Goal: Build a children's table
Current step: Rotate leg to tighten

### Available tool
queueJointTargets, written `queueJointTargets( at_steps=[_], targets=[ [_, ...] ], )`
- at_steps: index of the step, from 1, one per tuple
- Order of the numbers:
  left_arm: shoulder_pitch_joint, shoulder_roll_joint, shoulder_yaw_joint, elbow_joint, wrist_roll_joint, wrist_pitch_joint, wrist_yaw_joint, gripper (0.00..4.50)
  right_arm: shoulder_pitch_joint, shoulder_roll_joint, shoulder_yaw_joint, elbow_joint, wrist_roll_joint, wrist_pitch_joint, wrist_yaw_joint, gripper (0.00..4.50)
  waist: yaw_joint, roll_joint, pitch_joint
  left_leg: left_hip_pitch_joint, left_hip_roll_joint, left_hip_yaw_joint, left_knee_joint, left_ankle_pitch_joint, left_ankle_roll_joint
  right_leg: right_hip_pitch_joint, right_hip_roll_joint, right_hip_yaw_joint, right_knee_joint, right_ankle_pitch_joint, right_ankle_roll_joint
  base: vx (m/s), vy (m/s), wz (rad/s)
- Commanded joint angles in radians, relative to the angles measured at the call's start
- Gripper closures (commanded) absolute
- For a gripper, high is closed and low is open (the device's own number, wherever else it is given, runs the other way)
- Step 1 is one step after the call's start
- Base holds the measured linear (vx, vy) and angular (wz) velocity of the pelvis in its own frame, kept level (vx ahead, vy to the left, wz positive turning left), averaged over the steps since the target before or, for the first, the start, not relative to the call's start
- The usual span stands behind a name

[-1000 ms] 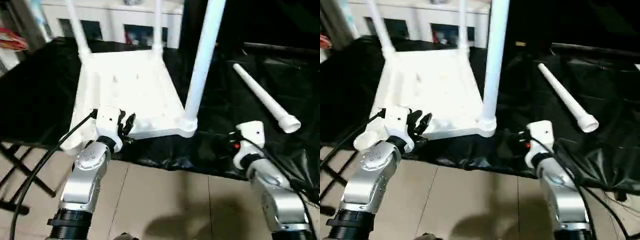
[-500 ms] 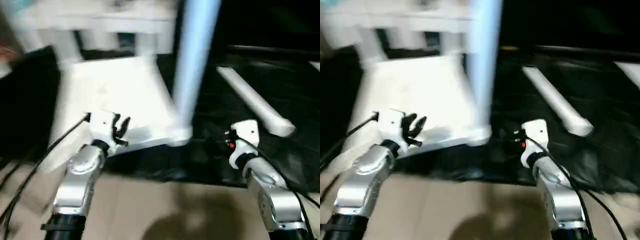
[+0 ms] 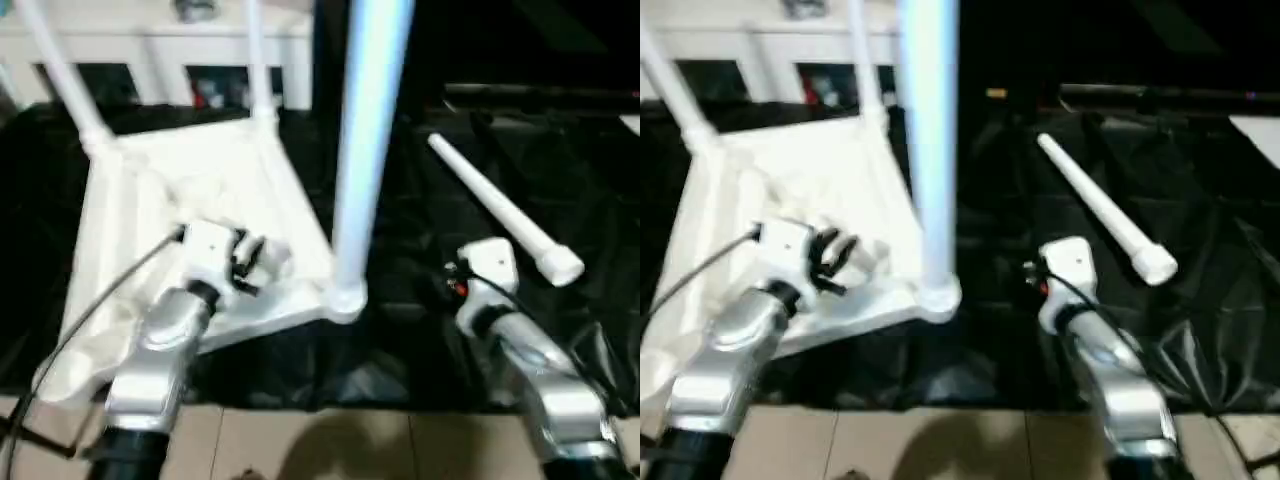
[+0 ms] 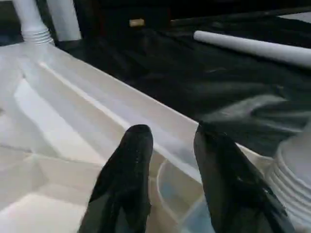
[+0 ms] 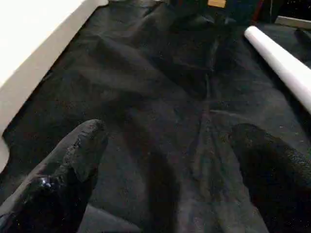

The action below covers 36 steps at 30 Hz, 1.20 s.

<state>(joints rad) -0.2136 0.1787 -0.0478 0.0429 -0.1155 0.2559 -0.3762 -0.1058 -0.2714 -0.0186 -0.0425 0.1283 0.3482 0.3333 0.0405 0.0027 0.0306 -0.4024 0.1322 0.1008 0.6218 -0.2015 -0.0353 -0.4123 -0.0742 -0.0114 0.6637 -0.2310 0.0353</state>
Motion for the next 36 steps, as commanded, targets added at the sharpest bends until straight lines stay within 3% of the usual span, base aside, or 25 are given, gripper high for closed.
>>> queueJointTargets(
  at_steps=[1,2,3,4,5,6,7,10,11,14,15,18,20,22,26,27,28,31,33,36],
  targets=[
    [0.002,0.02,0.023,-0.007,-0.016,0.011,-0.015,2.49,0.002,-0.007,0.011,-0.038,0.021,0.006,0.033,0.0,0.01,0.006,-0.049,0.026,0.048,0.003,-0.07,-0.129,0.021,0.073,-0.049,0.01,-0.09,0.229,-0.108,-0.084,-0.019,0.03],
    [0.002,0.026,0.023,-0.007,-0.025,0.014,-0.033,2.42,0.003,-0.015,0.012,-0.04,0.023,0.004,0.046,0.0,0.002,0.008,-0.034,0.032,0.063,0.007,-0.089,-0.256,-0.003,0.068,-0.045,0.013,-0.108,-0.035,-0.162,-0.084,-0.019,0.03],
    [0.001,0.042,0.014,-0.008,-0.026,0.021,-0.059,2.31,0.001,-0.026,0.014,-0.036,0.025,0.002,0.061,0.0,0.0,0.004,-0.027,0.034,0.068,0.01,-0.097,-0.322,-0.017,0.063,-0.043,0.013,-0.117,-0.165,-0.171,-0.096,0.007,0.02],
    [0.001,0.053,0.007,-0.009,-0.026,0.025,-0.077,2.31,-0.001,-0.034,0.015,-0.033,0.027,0.001,0.069,0.0,-0.001,0.006,-0.014,0.05,0.073,0.015,-0.104,-0.458,-0.054,0.043,-0.042,0.015,-0.136,-0.4,-0.157,-0.102,0.024,0.01],
    [0.0,0.071,-0.009,-0.01,-0.031,0.031,-0.117,2.21,-0.005,-0.046,0.016,-0.027,0.029,-0.001,0.082,0.0,-0.006,0.002,-0.013,0.06,0.071,0.013,-0.103,-0.523,-0.078,0.035,-0.047,0.016,-0.15,-0.515,-0.134,-0.102,0.024,0.01],
    [0.0,0.071,-0.009,-0.01,-0.031,0.031,-0.117,2.09,-0.005,-0.046,0.016,-0.027,0.029,-0.001,0.082,0.0,-0.004,0.005,-0.013,0.062,0.071,0.011,-0.103,-0.535,-0.084,0.033,-0.049,0.017,-0.154,-0.542,-0.124,-0.106,0.027,0.02],
    [-0.002,0.086,-0.024,-0.011,-0.037,0.04,-0.156,1.99,-0.008,-0.057,0.017,-0.021,0.03,-0.003,0.094,0.0,-0.005,0.002,-0.012,0.061,0.07,0.01,-0.107,-0.542,-0.087,0.032,-0.05,0.016,-0.161,-0.564,-0.107,-0.099,0.031,-0.02],
    [-0.003,0.101,-0.044,-0.016,-0.053,0.056,-0.21,1.99,-0.012,-0.068,0.018,-0.014,0.032,-0.001,0.106,0.0,-0.005,0.0,-0.018,0.046,0.074,0.012,-0.121,-0.482,-0.078,0.046,-0.052,0.014,-0.155,-0.469,-0.111,-0.057,0.022,-0.03],
    [-0.007,0.124,-0.075,-0.019,-0.06,0.077,-0.266,1.99,-0.015,-0.082,0.021,-0.008,0.033,-0.001,0.126,0.0,-0.003,-0.007,-0.024,0.037,0.074,0.016,-0.123,-0.431,-0.065,0.054,-0.053,0.015,-0.149,-0.407,-0.118,0.0,0.0,0.0],
    [-0.063,0.184,-0.17,0.052,-0.037,0.087,-0.412,1.99,-0.011,-0.141,0.036,-0.016,0.043,0.001,0.225,0.0,0.002,-0.001,-0.019,0.048,0.074,0.029,-0.12,-0.432,-0.051,0.038,-0.055,0.023,-0.153,-0.413,-0.131,0.0,0.0,0.0],
    [-0.092,0.201,-0.194,0.093,-0.008,0.067,-0.443,1.99,-0.006,-0.16,0.044,-0.027,0.049,-0.003,0.258,0.0,0.0,-0.005,-0.018,0.049,0.072,0.032,-0.119,-0.438,-0.047,0.036,-0.053,0.023,-0.159,-0.431,-0.127,0.0,0.0,0.0],
    [-0.118,0.213,-0.212,0.128,0.015,0.053,-0.469,1.99,-0.002,-0.174,0.054,-0.035,0.052,-0.009,0.282,0.0,0.001,-0.008,-0.017,0.045,0.074,0.032,-0.118,-0.422,-0.045,0.038,-0.059,0.023,-0.16,-0.457,-0.127,0.0,0.0,0.0],
    [-0.184,0.229,-0.242,0.22,0.063,0.003,-0.516,1.99,0.003,-0.193,0.075,-0.04,0.047,-0.018,0.31,0.0,0.002,-0.006,-0.02,0.046,0.075,0.033,-0.116,-0.406,-0.043,0.038,-0.06,0.023,-0.159,-0.452,-0.13,0.0,0.0,0.0],
    [-0.201,0.232,-0.248,0.243,0.073,-0.01,-0.527,1.99,0.004,-0.195,0.079,-0.041,0.045,-0.02,0.313,0.0,0.003,-0.009,-0.021,0.045,0.077,0.033,-0.117,-0.397,-0.041,0.04,-0.062,0.024,-0.158,-0.441,-0.135,0.0,0.0,0.0],
    [-0.286,0.237,-0.261,0.351,0.081,-0.056,-0.547,1.99,0.011,-0.205,0.086,-0.048,0.047,-0.023,0.339,0.0,0.006,0.0,-0.024,0.044,0.078,0.034,-0.117,-0.379,-0.039,0.043,-0.062,0.024,-0.151,-0.383,-0.164,0.0,0.0,0.0],
    [-0.311,0.238,-0.262,0.383,0.079,-0.062,-0.558,1.99,0.015,-0.208,0.086,-0.05,0.047,-0.023,0.348,0.0,0.005,-0.004,-0.023,0.043,0.075,0.037,-0.117,-0.379,-0.035,0.042,-0.059,0.023,-0.154,-0.39,-0.158,0.0,0.0,0.0],
    [-0.32,0.238,-0.262,0.396,0.078,-0.064,-0.563,1.99,0.016,-0.209,0.085,-0.05,0.047,-0.023,0.351,0.0,0.008,-0.001,-0.026,0.047,0.076,0.038,-0.114,-0.374,-0.035,0.041,-0.062,0.025,-0.153,-0.386,-0.162,0.0,0.0,0.0],
    [-0.338,0.233,-0.259,0.427,0.086,-0.08,-0.572,1.99,0.022,-0.214,0.087,-0.052,0.049,-0.027,0.36,0.0,0.008,-0.004,-0.027,0.038,0.079,0.037,-0.117,-0.341,-0.031,0.051,-0.062,0.022,-0.145,-0.349,-0.172,0.0,0.0,0.0],
    [-0.348,0.227,-0.253,0.447,0.088,-0.092,-0.577,1.99,0.027,-0.218,0.088,-0.054,0.05,-0.029,0.365,0.0,0.01,-0.001,-0.03,0.042,0.079,0.04,-0.113,-0.327,-0.026,0.048,-0.06,0.023,-0.145,-0.325,-0.18,0.0,0.0,0.0],
    [-0.352,0.214,-0.231,0.446,0.06,-0.081,-0.584,1.99,0.034,-0.221,0.088,-0.058,0.052,-0.03,0.369,0.0,0.012,-0.004,-0.035,0.038,0.082,0.046,-0.109,-0.271,-0.01,0.053,-0.06,0.023,-0.137,-0.24,-0.215,0.018,-0.006,0.0]
  ],
)
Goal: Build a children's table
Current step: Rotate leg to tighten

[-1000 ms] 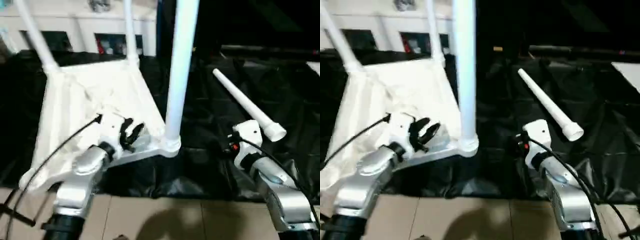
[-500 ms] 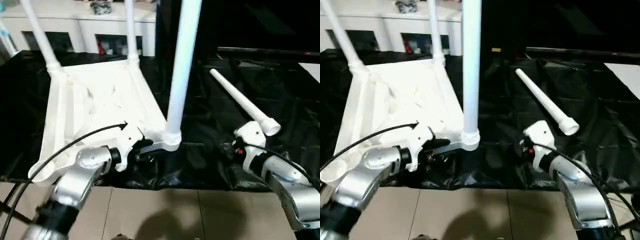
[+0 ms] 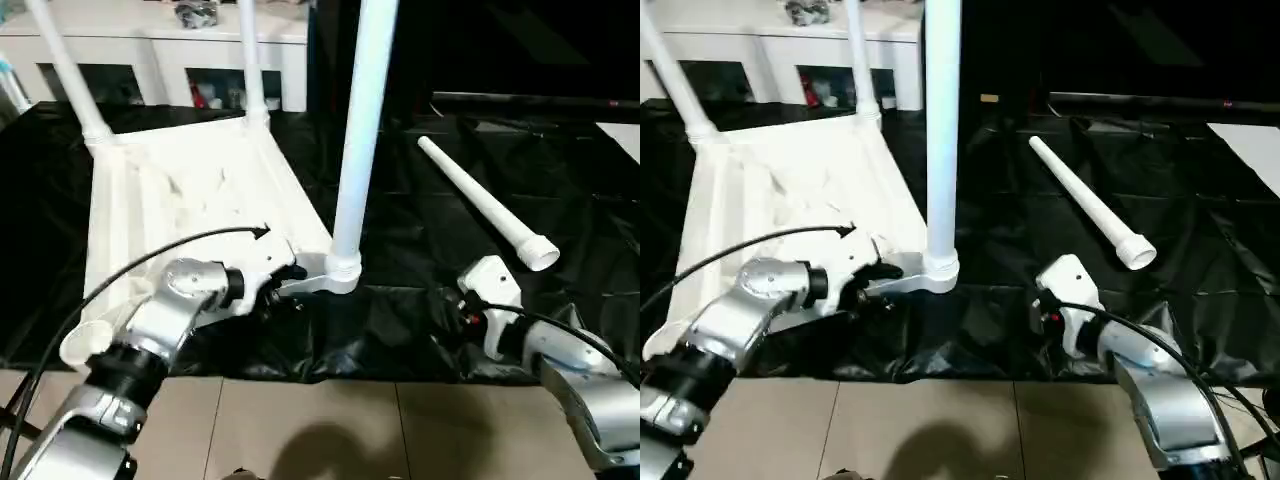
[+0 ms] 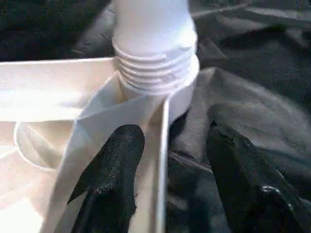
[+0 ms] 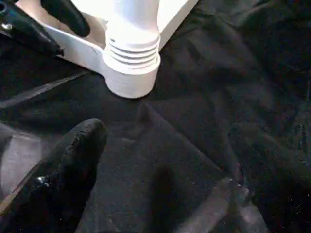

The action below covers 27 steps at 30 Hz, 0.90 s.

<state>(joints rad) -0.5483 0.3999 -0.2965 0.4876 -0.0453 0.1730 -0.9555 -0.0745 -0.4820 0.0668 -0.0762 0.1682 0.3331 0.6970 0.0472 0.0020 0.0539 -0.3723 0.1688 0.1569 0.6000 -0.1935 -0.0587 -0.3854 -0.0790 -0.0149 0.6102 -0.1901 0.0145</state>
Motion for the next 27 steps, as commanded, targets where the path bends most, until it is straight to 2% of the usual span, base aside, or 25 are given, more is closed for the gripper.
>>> queueJointTargets(
  at_steps=[1,3,6,7,8,9,11,13,14,17,19,22,24,27],
  targets=[
    [-0.021,-0.01,0.019,0.01,-0.013,0.003,-0.001,1.99,0.004,-0.011,0.002,-0.025,0.012,-0.014,0.007,0.0,0.007,-0.002,-0.059,0.008,0.046,-0.01,-0.086,-0.267,0.015,0.027,-0.055,0.026,-0.081,-0.264,-0.201,0.065,-0.021,0.0],
    [-0.031,-0.011,0.012,0.035,0.0,-0.004,0.017,1.99,0.006,-0.012,0.003,-0.023,0.009,-0.016,0.008,0.0,0.011,-0.003,-0.065,0.005,0.047,-0.006,-0.079,-0.203,0.028,0.032,-0.054,0.026,-0.071,-0.169,-0.219,0.07,-0.02,-0.01],
    [-0.04,-0.013,0.003,0.07,0.018,-0.014,0.03,1.99,0.006,-0.012,0.005,-0.021,0.005,-0.018,0.012,0.0,0.017,-0.003,-0.076,0.0,0.041,-0.003,-0.065,-0.065,0.066,0.042,-0.046,0.023,-0.046,0.058,-0.25,0.073,-0.008,-0.03],
    [-0.046,-0.015,-0.004,0.101,0.034,-0.02,0.035,2.25,0.005,-0.012,0.007,-0.018,0.003,-0.019,0.014,0.0,0.018,-0.004,-0.08,-0.001,0.039,-0.001,-0.06,-0.029,0.083,0.044,-0.044,0.022,-0.039,0.132,-0.265,0.0,0.0,0.0],
    [-0.047,-0.017,-0.003,0.11,0.035,-0.021,0.037,2.33,0.004,-0.012,0.007,-0.018,0.002,-0.019,0.015,0.0,0.019,-0.002,-0.083,0.001,0.04,0.0,-0.055,-0.004,0.102,0.042,-0.045,0.022,-0.035,0.191,-0.282,0.0,0.0,0.0],
    [-0.048,-0.018,0.0,0.114,0.035,-0.022,0.037,2.33,0.004,-0.012,0.007,-0.018,0.002,-0.02,0.015,0.0,0.019,-0.002,-0.081,-0.001,0.041,0.001,-0.055,-0.002,0.11,0.042,-0.044,0.021,-0.034,0.201,-0.287,0.0,0.0,0.0],
    [-0.045,-0.017,0.01,0.112,0.026,-0.011,0.022,2.36,0.005,-0.013,0.005,-0.018,0.003,-0.019,0.017,0.0,0.019,-0.005,-0.074,-0.001,0.044,0.003,-0.06,-0.053,0.111,0.042,-0.048,0.02,-0.042,0.134,-0.29,0.0,0.0,0.0],
    [-0.042,-0.013,0.016,0.103,0.019,0.002,0.006,2.73,0.007,-0.014,0.004,-0.019,0.004,-0.019,0.019,0.0,0.017,-0.004,-0.066,0.005,0.048,0.004,-0.068,-0.149,0.084,0.037,-0.05,0.022,-0.057,-0.025,-0.278,0.0,0.0,0.0],
    [-0.04,-0.01,0.019,0.098,0.013,0.008,-0.003,2.73,0.008,-0.014,0.003,-0.019,0.005,-0.018,0.021,0.0,0.016,-0.004,-0.064,0.009,0.049,0.005,-0.071,-0.185,0.067,0.033,-0.05,0.024,-0.063,-0.09,-0.266,0.0,0.0,0.0],
    [-0.041,-0.004,0.021,0.099,0.004,0.012,-0.016,2.95,0.01,-0.015,0.002,-0.017,0.006,-0.021,0.023,0.0,0.017,-0.003,-0.061,0.011,0.051,0.005,-0.077,-0.223,0.038,0.029,-0.05,0.025,-0.068,-0.164,-0.242,0.0,0.0,0.0],
    [-0.041,0.0,0.02,0.105,0.003,0.018,-0.027,3.19,0.008,-0.015,0.002,-0.015,0.006,-0.022,0.022,0.0,0.017,-0.004,-0.061,0.009,0.05,0.004,-0.078,-0.223,0.032,0.029,-0.051,0.026,-0.069,-0.176,-0.23,0.0,0.0,0.0],
    [-0.039,0.0,0.022,0.105,0.005,0.025,-0.031,3.3,0.006,-0.014,0.003,-0.014,0.005,-0.023,0.02,0.0,0.018,-0.006,-0.062,0.008,0.05,0.005,-0.079,-0.222,0.029,0.027,-0.051,0.026,-0.07,-0.184,-0.22,0.0,0.0,0.0],
    [-0.038,0.0,0.022,0.104,0.004,0.029,-0.034,3.61,0.005,-0.014,0.004,-0.014,0.004,-0.023,0.021,0.0,0.019,-0.005,-0.063,0.007,0.05,0.005,-0.077,-0.202,0.033,0.027,-0.051,0.025,-0.067,-0.16,-0.222,0.0,0.0,0.0],
    [-0.035,-0.002,0.023,0.1,0.004,0.037,-0.038,3.63,0.003,-0.012,0.006,-0.014,0.002,-0.023,0.02,0.0,0.019,-0.006,-0.064,0.005,0.048,0.005,-0.075,-0.182,0.041,0.029,-0.051,0.025,-0.066,-0.135,-0.227,0.0,0.0,0.0]
  ],
)
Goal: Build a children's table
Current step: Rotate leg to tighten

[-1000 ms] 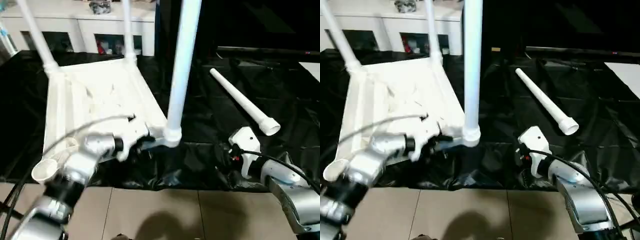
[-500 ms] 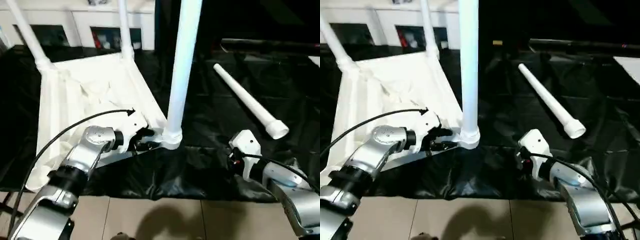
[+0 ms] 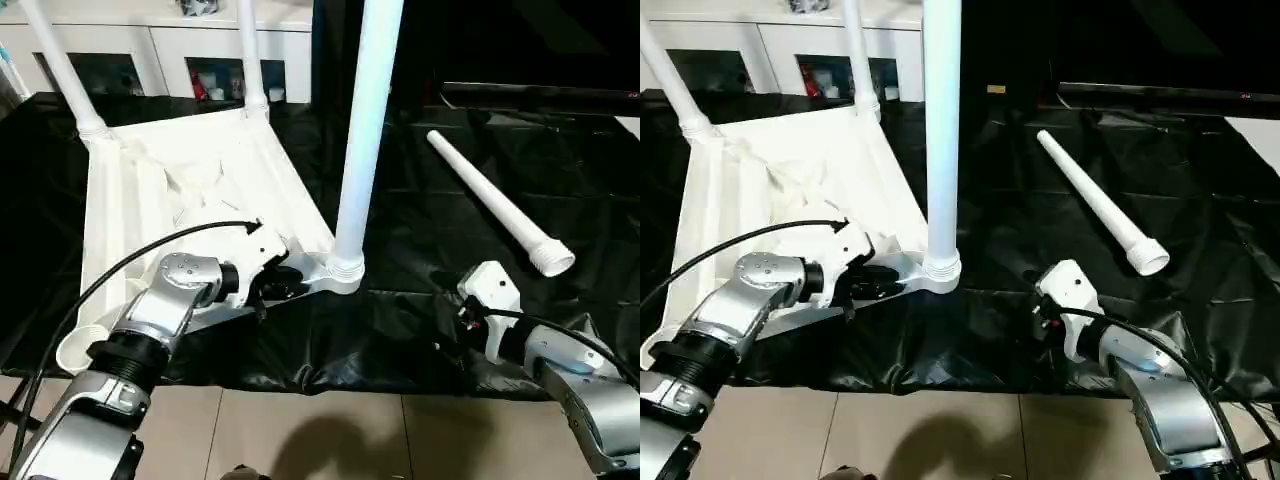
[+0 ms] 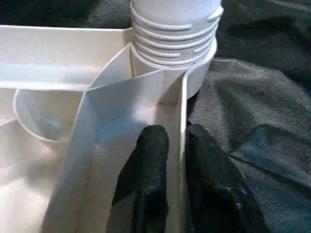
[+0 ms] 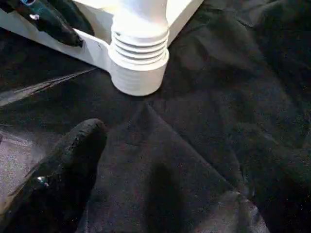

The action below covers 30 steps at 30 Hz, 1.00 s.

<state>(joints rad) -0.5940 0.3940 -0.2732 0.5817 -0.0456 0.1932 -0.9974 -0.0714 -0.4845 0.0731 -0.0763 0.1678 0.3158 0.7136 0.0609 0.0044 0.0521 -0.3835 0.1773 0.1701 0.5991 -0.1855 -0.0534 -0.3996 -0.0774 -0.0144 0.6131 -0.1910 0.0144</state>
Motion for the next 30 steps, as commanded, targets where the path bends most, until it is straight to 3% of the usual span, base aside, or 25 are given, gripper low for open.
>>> queueJointTargets(
  at_steps=[1,2,6,9,12,16,22,25,30],
  targets=[
    [0.011,0.003,-0.002,0.01,0.006,0.016,0.005,3.63,-0.002,-0.008,-0.001,-0.014,0.005,-0.003,0.004,0.0,0.005,-0.009,-0.062,0.015,0.04,-0.008,-0.074,-0.189,0.038,0.043,-0.052,0.024,-0.068,-0.129,-0.229,0.0,0.0,0.0],
    [0.011,0.002,-0.002,0.011,0.007,0.016,0.005,3.94,-0.003,-0.007,-0.001,-0.014,0.005,-0.002,0.004,0.0,0.005,-0.009,-0.062,0.016,0.039,-0.007,-0.074,-0.191,0.038,0.043,-0.053,0.024,-0.069,-0.132,-0.229,0.0,0.0,0.0],
    [0.012,0.011,-0.024,0.022,0.032,-0.003,0.001,4.03,-0.007,0.005,-0.01,-0.016,0.036,0.016,0.016,0.0,0.006,-0.008,-0.062,0.017,0.04,-0.008,-0.074,-0.202,0.038,0.043,-0.053,0.025,-0.071,-0.153,-0.226,0.0,0.0,0.0],
    [0.012,0.019,-0.036,0.024,0.046,-0.014,-0.016,4.45,-0.016,0.009,-0.011,-0.013,0.061,0.027,0.039,0.0,0.005,-0.007,-0.061,0.016,0.041,-0.009,-0.076,-0.216,0.036,0.042,-0.054,0.025,-0.073,-0.176,-0.221,0.0,0.0,0.0],
    [0.018,0.026,-0.047,0.014,0.051,-0.027,-0.045,4.44,-0.03,0.004,0.002,-0.001,0.07,0.02,0.073,0.0,0.002,-0.008,-0.061,0.014,0.041,-0.01,-0.077,-0.216,0.031,0.043,-0.054,0.024,-0.073,-0.183,-0.217,0.0,0.0,0.0],
    [0.032,0.026,-0.056,-0.019,0.024,-0.056,-0.112,4.44,-0.078,0.01,0.021,0.042,0.038,-0.017,0.069,0.0,-0.001,-0.008,-0.066,0.013,0.04,-0.01,-0.074,-0.169,0.041,0.045,-0.053,0.022,-0.062,-0.103,-0.239,0.0,0.0,0.0],
    [0.064,0.013,-0.07,-0.09,-0.034,-0.051,-0.214,4.44,-0.135,0.004,0.058,0.095,0.024,-0.045,0.113,0.0,0.011,-0.005,-0.068,0.023,0.043,-0.002,-0.067,-0.138,0.067,0.041,-0.052,0.023,-0.056,-0.025,-0.273,0.0,0.0,0.0],
    [0.069,0.006,-0.08,-0.1,-0.042,-0.055,-0.244,4.44,-0.159,-0.006,0.108,0.099,0.025,-0.04,0.192,0.0,0.025,-0.006,-0.067,0.024,0.045,-0.001,-0.07,-0.152,0.065,0.041,-0.052,0.022,-0.056,-0.051,-0.265,0.0,0.0,0.0],
    [0.068,0.0,-0.079,-0.091,-0.021,-0.071,-0.234,4.44,-0.183,-0.014,0.154,0.112,0.019,-0.053,0.247,0.0,0.026,-0.008,-0.063,0.026,0.045,-0.001,-0.074,-0.214,0.041,0.038,-0.056,0.024,-0.065,-0.141,-0.245,0.0,0.0,0.0]
  ],
)
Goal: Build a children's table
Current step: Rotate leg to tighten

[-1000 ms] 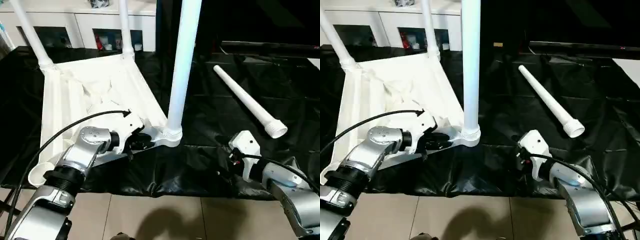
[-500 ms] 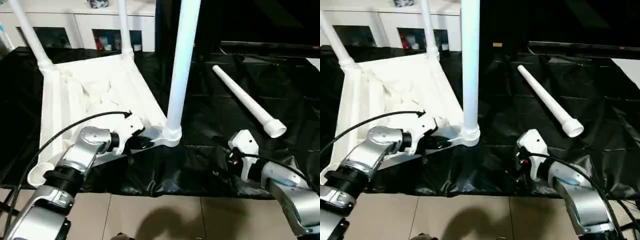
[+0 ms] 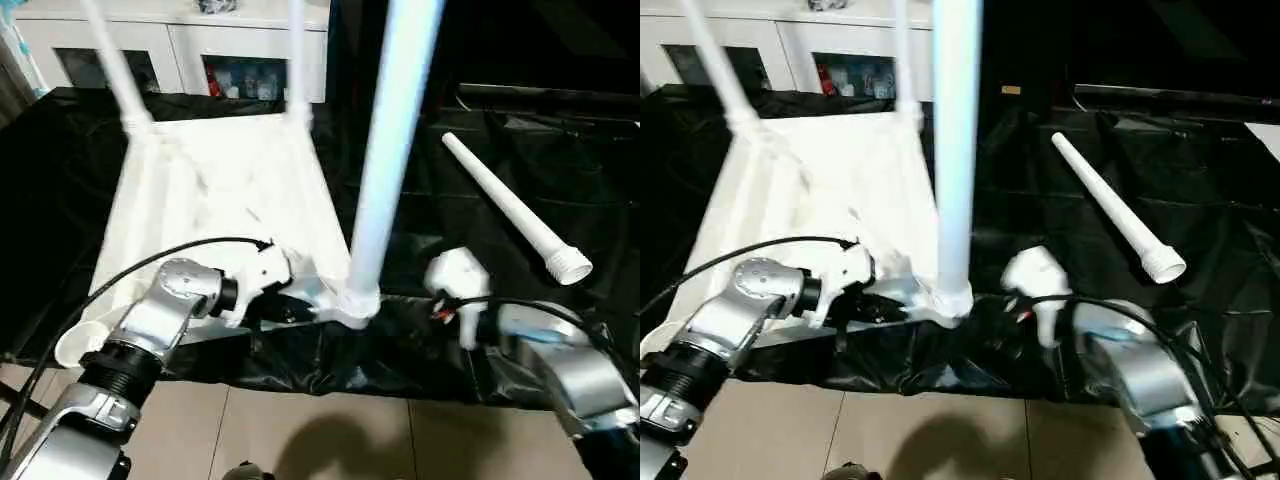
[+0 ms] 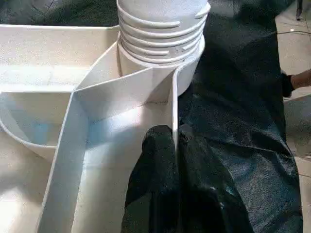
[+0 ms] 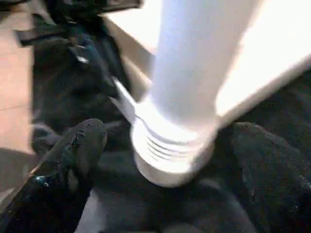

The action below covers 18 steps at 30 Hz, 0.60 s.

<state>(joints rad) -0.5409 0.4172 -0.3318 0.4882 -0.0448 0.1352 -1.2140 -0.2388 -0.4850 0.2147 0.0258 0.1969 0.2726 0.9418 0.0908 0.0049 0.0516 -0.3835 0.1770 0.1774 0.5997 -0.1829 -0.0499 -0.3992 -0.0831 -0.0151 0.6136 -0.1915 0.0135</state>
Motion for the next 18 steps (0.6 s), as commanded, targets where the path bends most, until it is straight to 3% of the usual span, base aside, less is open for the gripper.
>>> queueJointTargets(
  at_steps=[1,9,10,18],
  targets=[
    [0.016,-0.023,-0.02,0.003,-0.019,-0.014,-0.018,4.44,-0.024,-0.01,0.015,0.021,-0.016,-0.015,0.016,0.0,-0.004,-0.013,-0.063,0.024,0.046,-0.008,-0.075,-0.21,0.036,0.039,-0.051,0.025,-0.065,-0.144,-0.238,0.0,0.0,0.0],
    [0.023,-0.021,-0.014,-0.01,-0.02,-0.006,-0.039,4.44,-0.086,0.024,0.02,0.112,-0.034,-0.037,0.001,0.0,-0.005,-0.01,-0.068,0.02,0.043,-0.007,-0.071,-0.166,0.045,0.039,-0.05,0.022,-0.058,-0.096,-0.245,0.0,0.0,0.0],
    [0.023,-0.021,-0.014,-0.01,-0.02,-0.006,-0.039,4.5,-0.087,0.025,0.02,0.114,-0.034,-0.038,0.001,0.3,-0.004,-0.01,-0.067,0.022,0.043,-0.007,-0.071,-0.165,0.047,0.039,-0.049,0.023,-0.058,-0.091,-0.247,0.0,0.0,0.0],
    [0.025,-0.017,-0.014,-0.01,-0.018,-0.004,-0.047,4.5,-0.118,0.06,0.039,0.178,-0.041,-0.063,0.007,0.86,-0.005,-0.009,-0.067,0.021,0.043,-0.007,-0.072,-0.181,0.043,0.038,-0.05,0.022,-0.06,-0.117,-0.247,0.0,0.0,0.0]
  ],
)
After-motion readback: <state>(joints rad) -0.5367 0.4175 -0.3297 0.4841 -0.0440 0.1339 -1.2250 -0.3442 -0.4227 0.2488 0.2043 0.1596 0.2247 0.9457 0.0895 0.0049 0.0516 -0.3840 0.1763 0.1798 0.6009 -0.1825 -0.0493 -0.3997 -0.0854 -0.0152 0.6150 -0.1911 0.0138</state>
